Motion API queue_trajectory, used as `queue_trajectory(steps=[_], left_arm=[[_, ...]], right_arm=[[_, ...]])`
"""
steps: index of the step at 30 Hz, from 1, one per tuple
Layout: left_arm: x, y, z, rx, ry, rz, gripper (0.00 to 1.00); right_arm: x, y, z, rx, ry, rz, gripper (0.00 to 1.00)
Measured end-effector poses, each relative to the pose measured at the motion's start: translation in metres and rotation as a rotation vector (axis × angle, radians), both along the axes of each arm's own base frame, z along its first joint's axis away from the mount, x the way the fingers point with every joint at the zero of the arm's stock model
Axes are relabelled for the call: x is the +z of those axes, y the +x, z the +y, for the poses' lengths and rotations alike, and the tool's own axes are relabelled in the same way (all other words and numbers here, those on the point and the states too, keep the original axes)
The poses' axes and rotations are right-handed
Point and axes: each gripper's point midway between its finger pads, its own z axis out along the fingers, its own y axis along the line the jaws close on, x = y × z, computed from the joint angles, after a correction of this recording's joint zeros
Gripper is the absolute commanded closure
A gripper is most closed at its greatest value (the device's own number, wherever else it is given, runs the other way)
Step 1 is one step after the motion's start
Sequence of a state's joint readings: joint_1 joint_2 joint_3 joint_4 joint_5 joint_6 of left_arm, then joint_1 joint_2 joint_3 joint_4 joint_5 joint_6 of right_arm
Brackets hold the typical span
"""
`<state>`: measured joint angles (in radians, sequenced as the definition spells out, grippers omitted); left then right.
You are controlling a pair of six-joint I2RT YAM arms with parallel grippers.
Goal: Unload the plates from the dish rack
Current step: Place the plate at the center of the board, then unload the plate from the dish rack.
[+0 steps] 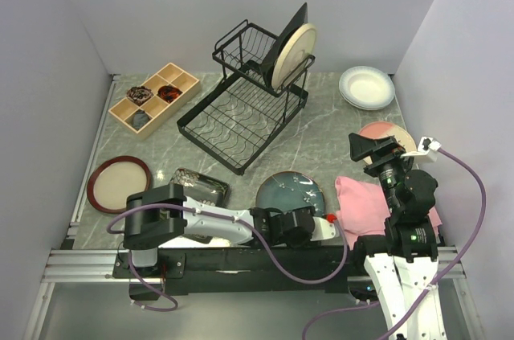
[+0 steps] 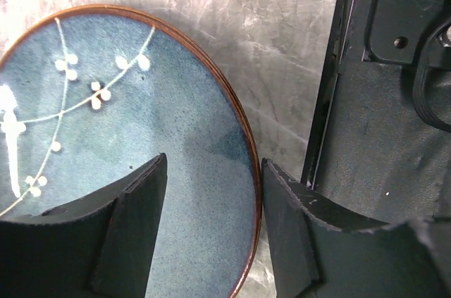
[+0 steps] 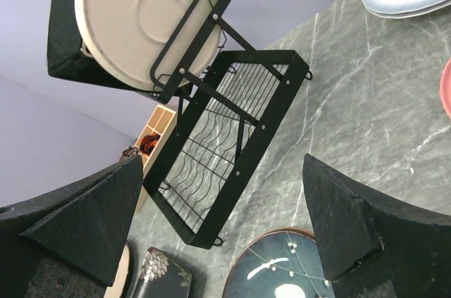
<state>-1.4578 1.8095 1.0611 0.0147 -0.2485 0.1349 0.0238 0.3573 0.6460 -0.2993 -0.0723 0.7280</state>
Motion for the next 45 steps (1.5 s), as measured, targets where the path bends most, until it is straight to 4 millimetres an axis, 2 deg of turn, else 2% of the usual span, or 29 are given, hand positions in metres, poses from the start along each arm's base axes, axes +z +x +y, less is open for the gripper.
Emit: queue_trajectory(steps=[5, 9, 14, 15, 16, 22, 26, 30, 34, 38, 41, 45], left_arm=[[-0.001, 0.002, 0.0, 0.003, -0.002, 0.015, 0.32], [-0.001, 0.002, 0.0, 0.003, -0.007, 0.023, 0.18], [0.01, -0.004, -0.005, -0.019, -0.047, 0.058, 0.14], [0.016, -0.006, -0.006, -0.024, -0.066, 0.061, 0.05], [0.024, -0.006, -0.006, -0.027, -0.091, 0.063, 0.01], [0.092, -0.008, -0.005, 0.008, -0.287, 0.1, 0.01], [0.14, 0.009, 0.006, 0.104, -0.421, 0.116, 0.0], [0.2, 0.053, 0.041, 0.255, -0.582, 0.123, 0.01], [0.271, 0.103, 0.101, 0.424, -0.779, 0.065, 0.01], [0.329, 0.128, 0.146, 0.505, -0.92, 0.009, 0.14], [0.358, 0.151, 0.169, 0.568, -0.965, -0.039, 0.22], [0.383, 0.192, 0.185, 0.624, -0.985, -0.09, 0.34]], right_arm=[[0.001, -0.001, 0.0, 0.001, 0.0, -0.003, 0.0], [0.001, -0.001, 0.0, 0.002, 0.0, -0.003, 0.0], [0.002, -0.002, 0.001, 0.005, 0.001, -0.008, 0.0], [0.002, -0.002, 0.001, 0.005, 0.001, -0.009, 0.0], [0.002, -0.002, 0.001, 0.005, 0.001, -0.01, 0.0], [0.003, -0.003, 0.006, 0.034, 0.002, -0.016, 0.0], [0.003, -0.002, 0.011, 0.066, 0.005, -0.025, 0.0], [0.001, -0.001, 0.017, 0.099, 0.005, -0.016, 0.0], [0.002, 0.0, 0.023, 0.134, 0.002, -0.023, 0.0], [0.003, 0.0, 0.028, 0.167, 0.003, -0.027, 0.0], [0.002, 0.0, 0.032, 0.191, 0.01, -0.031, 0.0], [-0.003, 0.0, 0.037, 0.219, 0.019, -0.024, 0.0]])
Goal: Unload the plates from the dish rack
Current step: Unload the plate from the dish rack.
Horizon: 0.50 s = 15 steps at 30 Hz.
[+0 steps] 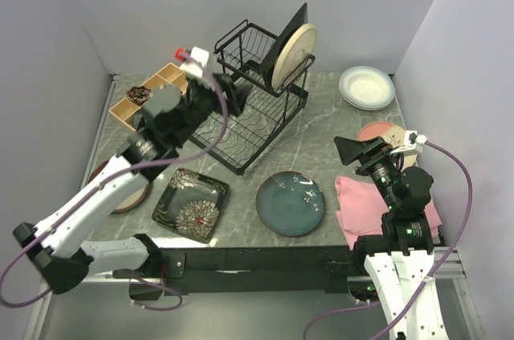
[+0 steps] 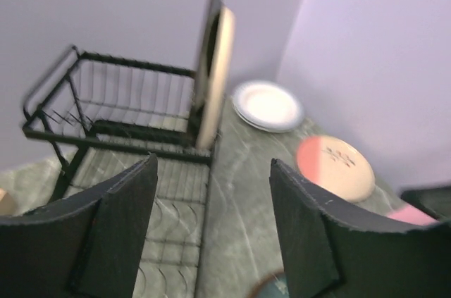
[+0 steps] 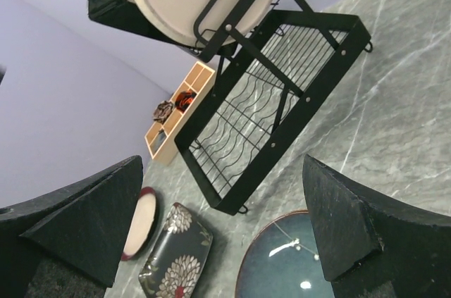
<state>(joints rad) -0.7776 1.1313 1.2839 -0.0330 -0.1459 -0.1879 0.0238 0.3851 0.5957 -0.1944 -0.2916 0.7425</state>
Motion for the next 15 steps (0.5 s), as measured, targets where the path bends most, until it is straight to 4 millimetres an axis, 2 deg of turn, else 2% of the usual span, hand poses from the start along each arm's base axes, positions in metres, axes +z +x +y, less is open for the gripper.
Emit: queue_trajectory(steps=[4, 6, 11, 15], left_arm=[[0.005, 0.046, -0.003, 0.026, 0.033, 0.006, 0.37], [0.002, 0.064, -0.013, 0.015, 0.062, 0.009, 0.46], [-0.007, 0.094, -0.047, -0.08, 0.13, 0.034, 0.58], [-0.002, 0.115, -0.058, -0.118, 0.147, 0.035, 0.62]], right_arm=[[0.0, 0.0, 0.002, 0.013, -0.002, -0.001, 0.0], [0.001, 0.0, 0.003, 0.019, -0.004, -0.004, 0.0], [0.003, -0.002, 0.007, 0.042, -0.003, -0.015, 0.0], [0.004, -0.002, 0.007, 0.046, -0.004, -0.018, 0.0]])
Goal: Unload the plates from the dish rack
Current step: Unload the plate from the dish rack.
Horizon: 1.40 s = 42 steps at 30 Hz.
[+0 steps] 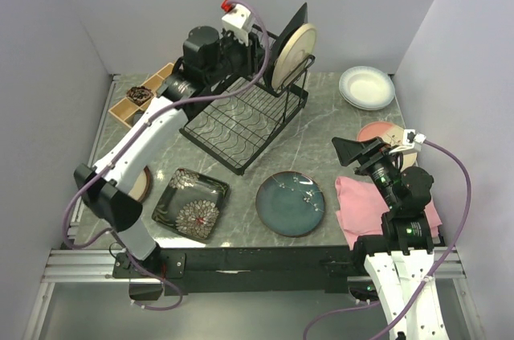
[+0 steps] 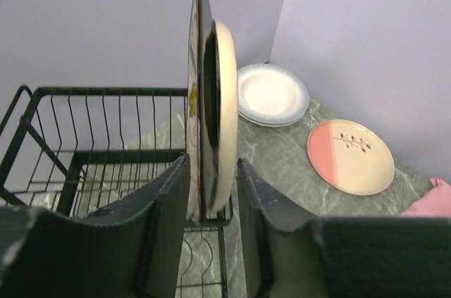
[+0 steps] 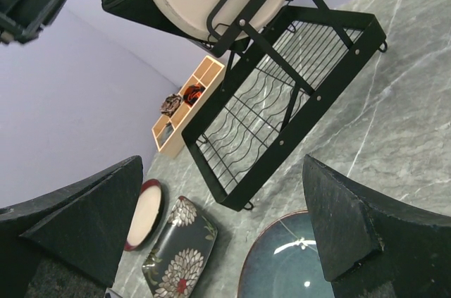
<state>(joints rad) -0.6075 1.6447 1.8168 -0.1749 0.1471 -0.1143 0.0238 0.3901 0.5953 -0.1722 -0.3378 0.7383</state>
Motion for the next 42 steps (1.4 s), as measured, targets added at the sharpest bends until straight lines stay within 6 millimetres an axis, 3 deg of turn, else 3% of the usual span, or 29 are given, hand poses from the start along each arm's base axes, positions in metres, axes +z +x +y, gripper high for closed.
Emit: queue_trajectory(steps=[6, 16, 20, 30, 34, 42], left_arm=[[0.002, 0.021, -0.009, -0.039, 0.013, 0.0, 0.65], [-0.033, 0.039, -0.025, -0.087, 0.09, 0.04, 0.76], [-0.034, 0.044, -0.03, -0.094, 0.101, 0.038, 0.76], [-0.032, 0.048, -0.036, -0.145, 0.073, 0.053, 0.81], [-0.032, 0.049, -0.034, -0.162, 0.05, 0.072, 0.75], [-0.033, 0.049, -0.036, -0.185, 0.026, 0.1, 0.82]], right_arm=[[0.0, 0.0, 0.0, 0.001, 0.0, 0.0, 0.0], [-0.001, 0.001, 0.0, 0.001, 0.0, 0.004, 0.0], [-0.001, 0.001, 0.0, 0.002, 0.0, 0.003, 0.0], [0.0, 0.001, 0.0, 0.002, 0.0, -0.001, 0.0], [0.0, 0.001, 0.0, 0.002, 0.0, 0.0, 0.0], [0.0, 0.001, 0.001, 0.003, 0.0, -0.001, 0.0]])
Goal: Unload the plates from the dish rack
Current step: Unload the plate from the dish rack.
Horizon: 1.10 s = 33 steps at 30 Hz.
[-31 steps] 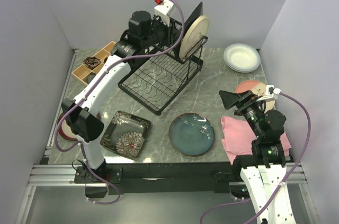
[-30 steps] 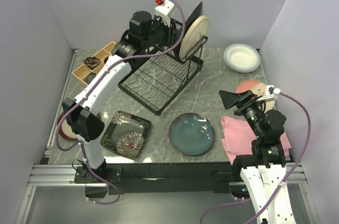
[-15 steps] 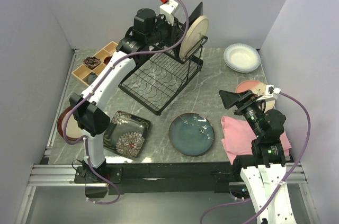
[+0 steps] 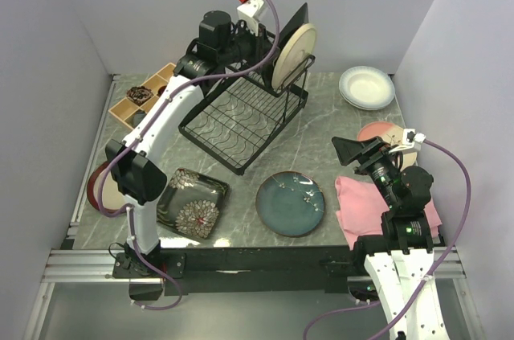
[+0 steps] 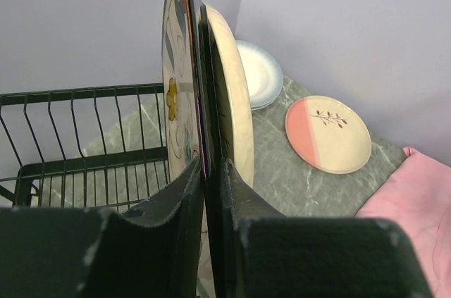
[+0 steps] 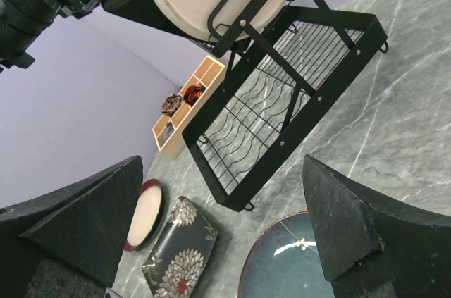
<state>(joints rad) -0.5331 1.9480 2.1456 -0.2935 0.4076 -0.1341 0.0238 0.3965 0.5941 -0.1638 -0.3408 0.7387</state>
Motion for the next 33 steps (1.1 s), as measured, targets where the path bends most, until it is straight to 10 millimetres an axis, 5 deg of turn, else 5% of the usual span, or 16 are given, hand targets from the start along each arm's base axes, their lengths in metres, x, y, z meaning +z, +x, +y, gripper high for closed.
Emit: queue_trajectory(steps=[6, 15, 27, 33], left_arm=[[-0.0001, 0.0004, 0.0004, -0.003, -0.011, 0.013, 0.83], [0.0017, -0.0013, -0.0038, -0.036, -0.024, 0.007, 0.66], [0.0051, 0.0027, -0.001, -0.017, -0.043, 0.01, 0.88], [0.0063, 0.0026, -0.0015, -0.021, -0.047, 0.006, 0.75]], right_arm=[[0.0001, -0.0001, 0.0001, 0.001, 0.0, 0.0, 0.0], [0.0002, -0.0001, 0.0001, 0.0, 0.0, -0.001, 0.0], [0.0005, -0.0004, 0.0, 0.0, 0.0, -0.002, 0.0], [0.0007, -0.0006, 0.0, 0.0, 0.0, -0.003, 0.0]])
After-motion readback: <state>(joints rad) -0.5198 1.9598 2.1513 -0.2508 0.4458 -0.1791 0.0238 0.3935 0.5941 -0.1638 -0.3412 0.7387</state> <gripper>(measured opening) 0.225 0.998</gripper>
